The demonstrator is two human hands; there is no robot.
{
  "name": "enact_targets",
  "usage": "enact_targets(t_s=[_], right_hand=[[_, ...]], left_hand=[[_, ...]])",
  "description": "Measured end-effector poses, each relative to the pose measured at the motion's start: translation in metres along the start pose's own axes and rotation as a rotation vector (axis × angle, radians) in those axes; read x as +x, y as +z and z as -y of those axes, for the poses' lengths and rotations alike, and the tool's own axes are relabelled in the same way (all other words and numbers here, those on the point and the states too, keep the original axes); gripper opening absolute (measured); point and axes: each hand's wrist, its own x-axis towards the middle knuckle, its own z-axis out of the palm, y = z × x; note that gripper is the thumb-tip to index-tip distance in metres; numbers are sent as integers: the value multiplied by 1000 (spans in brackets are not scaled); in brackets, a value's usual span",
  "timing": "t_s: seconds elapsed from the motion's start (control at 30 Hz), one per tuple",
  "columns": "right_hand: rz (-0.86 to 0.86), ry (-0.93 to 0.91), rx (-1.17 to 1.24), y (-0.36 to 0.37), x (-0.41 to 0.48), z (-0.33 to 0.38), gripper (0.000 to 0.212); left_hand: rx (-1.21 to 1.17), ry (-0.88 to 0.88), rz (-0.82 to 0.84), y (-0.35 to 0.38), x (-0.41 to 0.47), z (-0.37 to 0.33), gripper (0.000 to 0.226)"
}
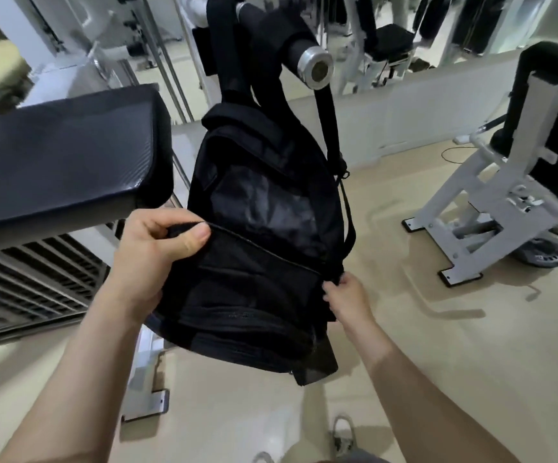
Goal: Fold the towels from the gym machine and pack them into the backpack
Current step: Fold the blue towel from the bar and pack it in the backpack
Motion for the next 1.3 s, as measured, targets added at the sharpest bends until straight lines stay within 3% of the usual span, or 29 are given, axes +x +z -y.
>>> enact_targets(t_s=[0.07, 0.1, 0.17, 0.23, 0.27, 0.4, 0.47, 0.5, 0.53, 0.6, 0.63, 0.7, 0.77, 0.83, 0.9, 0.93, 1.0, 1.03, 1.17, 1.23, 1.3], right_hand=[[-130, -186, -232, -6, -3, 17, 12], [-124, -326, -236, -10, -12, 29, 13], [131, -569, -98, -19, -45, 60, 16], [528, -615, -26, -26, -76, 86, 30], [629, -631, -93, -28, -82, 93, 33], [576, -593, -164, -34, -73, 106, 8], [604, -568, -144, -40, -67, 108, 15], [635, -551, -142, -44, -64, 109, 15], [687, -540, -158, -50, -60, 111, 14], [812, -514, -273, -65, -51, 117, 10], [855, -506, -374, -74, -48, 121, 9], [841, -513, -498, -94, -40, 127, 8], [719, -521, -558, -114, -36, 135, 8], [443, -657, -1002, -124, -38, 139, 8], [151, -846, -1478, -112, -50, 134, 31], [133, -876, -1531, -97, -52, 123, 47], [152, -922, -1541, -67, -44, 100, 68], [121, -948, -1519, -57, -33, 90, 68], [141, -967, -1318, -47, -3, 85, 32], [269, -975, -1135, -45, -2, 88, 22], [430, -913, -982, -42, -4, 99, 15]], left_hand=[[8, -21, -20, 9, 0, -1, 32], [26, -35, -30, 16, 1, -1, 27], [89, -61, -13, 34, 1, 1, 14], [199, -64, 15, 54, 2, 7, 10], [240, -62, 32, 62, 3, 10, 11], [243, -88, -1, 73, 10, 24, 22], [290, -124, -133, 64, 21, 52, 25], [393, -117, -180, 58, 26, 69, 16], [546, -120, -161, 53, 30, 82, 24], [767, -169, 79, 51, 36, 109, 61], [852, -190, 222, 55, 39, 116, 62], [950, -216, 389, 77, 42, 112, 39], [812, -314, 329, 102, 41, 103, 24], [584, -382, 181, 124, 37, 112, 25], [438, -387, 125, 149, 33, 118, 20], [395, -372, 117, 159, 33, 114, 22], [283, -408, 91, 171, 36, 110, 34], [218, -433, 90, 170, 38, 109, 34], [5, -393, 30, 142, 27, 113, 28], [-178, -417, -256, 118, 17, 123, 31], [-175, -487, -588, 91, 13, 148, 30]])
